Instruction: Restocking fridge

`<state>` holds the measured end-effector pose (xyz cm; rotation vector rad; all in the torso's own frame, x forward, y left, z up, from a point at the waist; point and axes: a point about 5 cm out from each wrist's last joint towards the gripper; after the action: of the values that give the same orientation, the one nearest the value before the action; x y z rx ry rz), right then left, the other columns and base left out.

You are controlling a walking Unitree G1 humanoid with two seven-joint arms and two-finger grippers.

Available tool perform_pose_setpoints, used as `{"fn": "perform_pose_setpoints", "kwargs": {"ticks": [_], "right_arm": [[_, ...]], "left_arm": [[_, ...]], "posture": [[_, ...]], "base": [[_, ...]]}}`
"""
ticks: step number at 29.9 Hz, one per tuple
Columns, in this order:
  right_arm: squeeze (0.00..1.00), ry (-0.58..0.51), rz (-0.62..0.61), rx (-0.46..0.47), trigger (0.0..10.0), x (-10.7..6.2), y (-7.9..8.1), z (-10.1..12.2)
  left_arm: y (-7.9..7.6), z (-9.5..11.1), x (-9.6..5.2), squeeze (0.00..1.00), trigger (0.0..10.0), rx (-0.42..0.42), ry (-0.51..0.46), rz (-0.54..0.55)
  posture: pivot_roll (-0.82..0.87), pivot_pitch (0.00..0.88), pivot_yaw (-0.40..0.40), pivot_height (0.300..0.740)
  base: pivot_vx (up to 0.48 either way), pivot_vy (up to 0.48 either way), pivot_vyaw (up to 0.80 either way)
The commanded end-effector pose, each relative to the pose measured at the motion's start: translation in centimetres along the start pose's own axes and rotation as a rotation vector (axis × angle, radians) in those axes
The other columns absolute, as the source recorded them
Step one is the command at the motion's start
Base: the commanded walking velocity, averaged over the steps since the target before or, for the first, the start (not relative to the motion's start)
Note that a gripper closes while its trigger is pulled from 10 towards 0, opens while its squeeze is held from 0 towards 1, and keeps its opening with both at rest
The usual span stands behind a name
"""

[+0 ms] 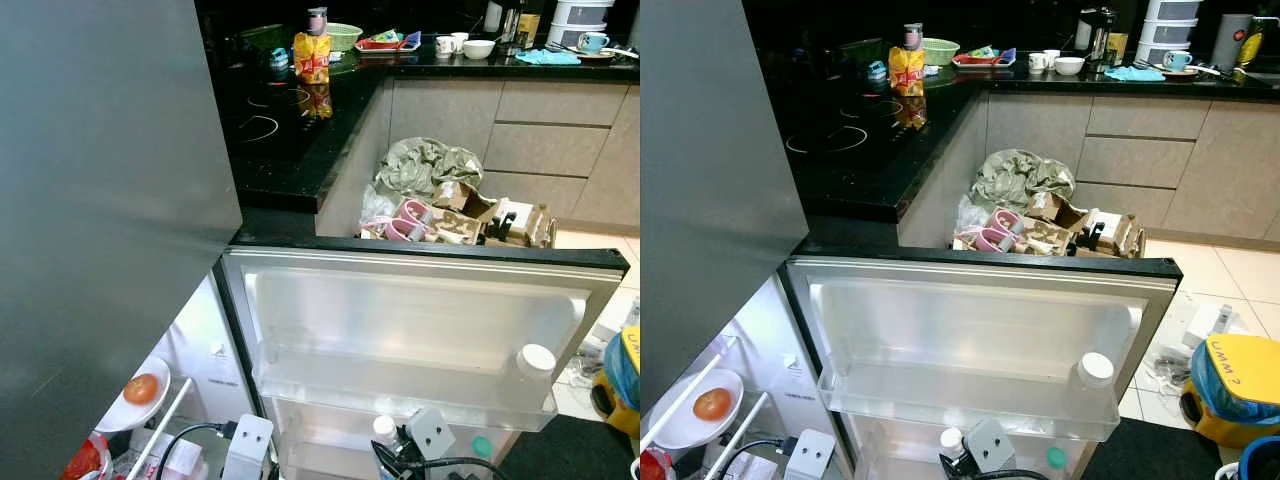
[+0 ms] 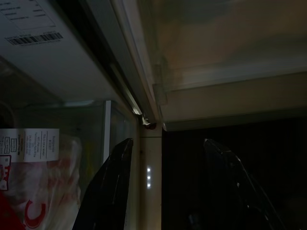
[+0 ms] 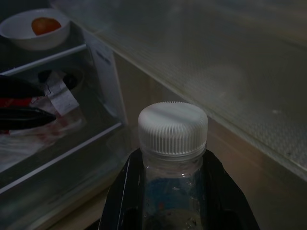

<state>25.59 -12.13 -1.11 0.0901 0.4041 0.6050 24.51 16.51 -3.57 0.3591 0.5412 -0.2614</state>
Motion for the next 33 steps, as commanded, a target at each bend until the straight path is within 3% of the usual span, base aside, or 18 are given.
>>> {"fn": "perform_pose_setpoints", "kwargs": {"ticks": [1, 5, 11, 14, 33], "right_arm": [[0.00, -0.026, 0.029, -0.027, 10.0, 0.1, 0.5, 0.3], [0.00, -0.040, -0.016, -0.060, 10.0, -0.2, 0.0, 0.4], [0.00, -0.110, -0.164, 0.001, 10.0, -0.6, -1.5, 0.9], [0.00, -0.136, -0.259, -0.019, 10.0, -1.3, -2.4, 0.9], [0.00, -0.168, -0.485, -0.075, 10.0, -2.4, -3.5, 0.3]], "left_arm": [[0.0, -0.5, -0.2, 0.00, 10.0, 0.011, 0.019, -0.006], [0.0, -0.4, -0.2, 0.00, 10.0, 0.011, 0.015, -0.003], [0.1, -0.4, -0.2, 0.00, 10.0, 0.013, 0.010, -0.003], [0.2, -0.4, -0.2, 0.00, 10.0, 0.015, 0.008, -0.003], [0.6, -0.5, -0.3, 0.00, 10.0, 0.020, 0.008, 0.000]], "posture": [[-0.04, 0.111, 0.055, 0.661], [-0.04, 0.110, 0.056, 0.656], [-0.04, 0.112, 0.059, 0.656], [-0.03, 0.114, 0.062, 0.656], [-0.02, 0.128, 0.063, 0.656]], "base": [[0.000, 0.000, 0.00], [0.000, 0.000, 0.00], [0.000, 0.000, 0.00], [0.000, 0.000, 0.00], [0.000, 0.000, 0.00]]}}
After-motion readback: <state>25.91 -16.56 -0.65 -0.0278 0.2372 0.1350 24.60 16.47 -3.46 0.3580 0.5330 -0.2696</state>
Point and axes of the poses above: a point about 5 cm out from each wrist's last joint towards the gripper, its own x axis pointing out of the wrist towards the gripper, its own z axis along the axis of the wrist's last joint, y = z × x, and after that the axes turned 11 degrees about x, right-handed
